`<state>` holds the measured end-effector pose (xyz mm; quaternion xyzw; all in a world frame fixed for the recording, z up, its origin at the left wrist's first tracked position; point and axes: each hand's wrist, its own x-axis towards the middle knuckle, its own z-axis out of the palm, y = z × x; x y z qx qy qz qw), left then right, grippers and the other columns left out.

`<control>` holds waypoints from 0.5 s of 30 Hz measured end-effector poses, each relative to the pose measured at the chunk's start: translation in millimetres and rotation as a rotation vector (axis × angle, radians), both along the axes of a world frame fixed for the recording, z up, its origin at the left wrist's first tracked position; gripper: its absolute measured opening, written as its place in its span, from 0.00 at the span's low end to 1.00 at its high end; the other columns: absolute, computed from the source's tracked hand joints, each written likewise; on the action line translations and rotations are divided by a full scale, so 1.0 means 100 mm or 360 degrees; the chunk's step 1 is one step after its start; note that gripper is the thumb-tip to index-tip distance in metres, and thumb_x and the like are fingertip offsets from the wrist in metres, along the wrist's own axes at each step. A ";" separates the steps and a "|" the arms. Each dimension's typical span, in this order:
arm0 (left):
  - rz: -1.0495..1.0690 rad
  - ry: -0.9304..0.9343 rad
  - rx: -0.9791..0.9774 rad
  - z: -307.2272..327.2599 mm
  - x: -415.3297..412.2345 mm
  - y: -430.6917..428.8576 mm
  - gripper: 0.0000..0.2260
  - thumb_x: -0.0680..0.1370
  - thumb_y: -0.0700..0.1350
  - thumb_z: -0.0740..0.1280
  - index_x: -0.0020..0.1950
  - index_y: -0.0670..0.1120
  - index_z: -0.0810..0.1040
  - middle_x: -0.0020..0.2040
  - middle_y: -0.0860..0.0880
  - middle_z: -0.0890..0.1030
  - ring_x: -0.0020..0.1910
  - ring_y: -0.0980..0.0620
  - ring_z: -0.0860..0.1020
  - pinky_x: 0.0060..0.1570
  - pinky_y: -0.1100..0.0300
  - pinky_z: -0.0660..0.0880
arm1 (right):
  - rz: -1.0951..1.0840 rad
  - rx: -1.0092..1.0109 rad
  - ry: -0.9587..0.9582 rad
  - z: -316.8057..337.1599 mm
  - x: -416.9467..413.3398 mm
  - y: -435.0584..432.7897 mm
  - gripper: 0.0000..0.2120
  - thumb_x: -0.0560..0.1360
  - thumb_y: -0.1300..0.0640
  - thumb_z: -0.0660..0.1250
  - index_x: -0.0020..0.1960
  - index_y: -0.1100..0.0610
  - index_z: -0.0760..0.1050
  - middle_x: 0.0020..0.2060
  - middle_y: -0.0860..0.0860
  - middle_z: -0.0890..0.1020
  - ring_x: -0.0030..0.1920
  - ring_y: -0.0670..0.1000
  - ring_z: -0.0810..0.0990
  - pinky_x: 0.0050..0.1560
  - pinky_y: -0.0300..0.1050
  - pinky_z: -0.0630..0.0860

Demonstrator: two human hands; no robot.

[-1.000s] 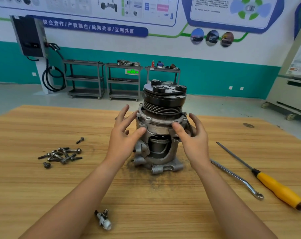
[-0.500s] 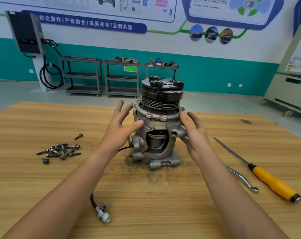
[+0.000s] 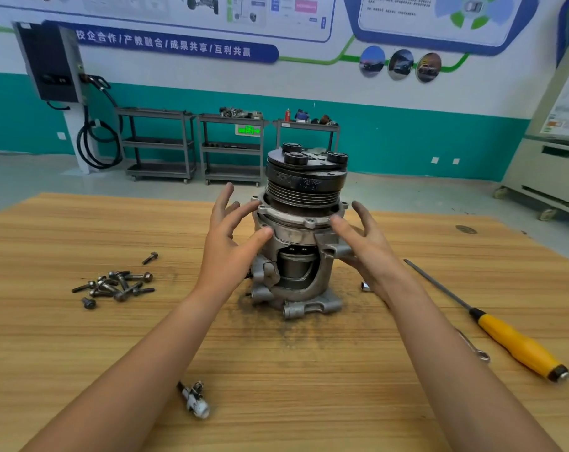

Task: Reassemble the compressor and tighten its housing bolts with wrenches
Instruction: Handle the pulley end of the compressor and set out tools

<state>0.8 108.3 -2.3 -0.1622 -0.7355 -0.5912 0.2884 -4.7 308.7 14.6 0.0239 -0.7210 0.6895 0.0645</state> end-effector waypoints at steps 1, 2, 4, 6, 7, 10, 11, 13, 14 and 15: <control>0.0019 0.0036 0.0013 0.00 0.01 0.02 0.17 0.74 0.41 0.70 0.59 0.56 0.75 0.70 0.64 0.59 0.64 0.69 0.62 0.56 0.74 0.61 | -0.0042 0.0039 0.0054 -0.01 0.00 -0.01 0.59 0.47 0.32 0.73 0.74 0.43 0.55 0.60 0.52 0.72 0.60 0.48 0.74 0.59 0.48 0.73; 0.0044 0.0062 0.0027 0.00 0.02 0.04 0.17 0.74 0.40 0.70 0.59 0.56 0.74 0.70 0.64 0.59 0.65 0.67 0.62 0.56 0.76 0.61 | -0.0088 0.0059 0.0101 -0.01 0.00 -0.03 0.59 0.47 0.32 0.73 0.74 0.42 0.55 0.57 0.51 0.73 0.57 0.45 0.74 0.55 0.44 0.74; 0.0124 0.0144 0.0017 0.00 0.06 0.08 0.18 0.74 0.37 0.70 0.59 0.53 0.74 0.71 0.60 0.60 0.67 0.63 0.62 0.59 0.76 0.62 | -0.0161 0.0055 0.0163 -0.04 0.01 -0.05 0.57 0.48 0.32 0.72 0.73 0.41 0.56 0.54 0.50 0.76 0.54 0.42 0.76 0.50 0.40 0.74; 0.0211 0.0329 -0.0095 0.01 0.13 0.14 0.16 0.74 0.34 0.68 0.58 0.50 0.76 0.70 0.54 0.62 0.69 0.56 0.63 0.65 0.71 0.62 | -0.0248 -0.0090 0.0113 -0.09 -0.01 -0.04 0.51 0.52 0.33 0.73 0.72 0.43 0.60 0.57 0.52 0.78 0.57 0.47 0.77 0.56 0.46 0.75; 0.0221 0.0428 -0.0183 0.03 0.16 0.15 0.15 0.74 0.32 0.67 0.56 0.48 0.77 0.70 0.52 0.62 0.70 0.52 0.62 0.68 0.67 0.61 | -0.0299 -0.0191 0.0060 -0.09 -0.03 -0.03 0.47 0.56 0.35 0.73 0.71 0.45 0.62 0.59 0.53 0.78 0.57 0.49 0.78 0.58 0.49 0.75; 0.0148 0.0523 -0.0322 0.13 0.16 0.11 0.13 0.75 0.35 0.67 0.55 0.49 0.78 0.71 0.51 0.61 0.72 0.51 0.61 0.69 0.66 0.59 | -0.0327 -0.0323 -0.0091 -0.03 -0.07 0.01 0.34 0.67 0.41 0.72 0.69 0.50 0.67 0.57 0.53 0.79 0.52 0.46 0.79 0.54 0.47 0.78; 0.0132 0.0422 -0.0273 0.19 0.15 0.06 0.14 0.75 0.38 0.69 0.58 0.51 0.76 0.73 0.52 0.60 0.71 0.56 0.60 0.66 0.72 0.60 | -0.0280 -0.0315 -0.0105 -0.01 -0.07 0.02 0.35 0.66 0.40 0.72 0.69 0.51 0.67 0.56 0.52 0.80 0.51 0.46 0.80 0.52 0.45 0.78; 0.0110 0.0157 -0.0172 0.24 0.13 0.00 0.17 0.75 0.44 0.70 0.61 0.55 0.71 0.74 0.57 0.57 0.68 0.66 0.58 0.58 0.80 0.59 | -0.0175 -0.0205 -0.0040 0.00 -0.01 0.02 0.45 0.58 0.35 0.72 0.70 0.50 0.65 0.55 0.50 0.79 0.54 0.46 0.79 0.52 0.44 0.77; 0.0101 0.0087 -0.0184 0.22 0.13 0.01 0.17 0.75 0.45 0.69 0.61 0.56 0.71 0.74 0.59 0.57 0.67 0.67 0.58 0.59 0.77 0.59 | -0.0155 -0.0109 0.0017 -0.01 0.02 0.01 0.50 0.53 0.33 0.72 0.70 0.49 0.64 0.55 0.48 0.78 0.56 0.47 0.77 0.54 0.44 0.76; 0.0090 0.0061 -0.0211 0.18 0.14 0.04 0.16 0.75 0.45 0.69 0.61 0.56 0.72 0.73 0.60 0.58 0.69 0.65 0.58 0.62 0.72 0.60 | -0.0157 -0.0029 0.0073 -0.02 0.05 -0.01 0.52 0.50 0.32 0.71 0.71 0.47 0.63 0.54 0.48 0.78 0.57 0.48 0.77 0.54 0.43 0.75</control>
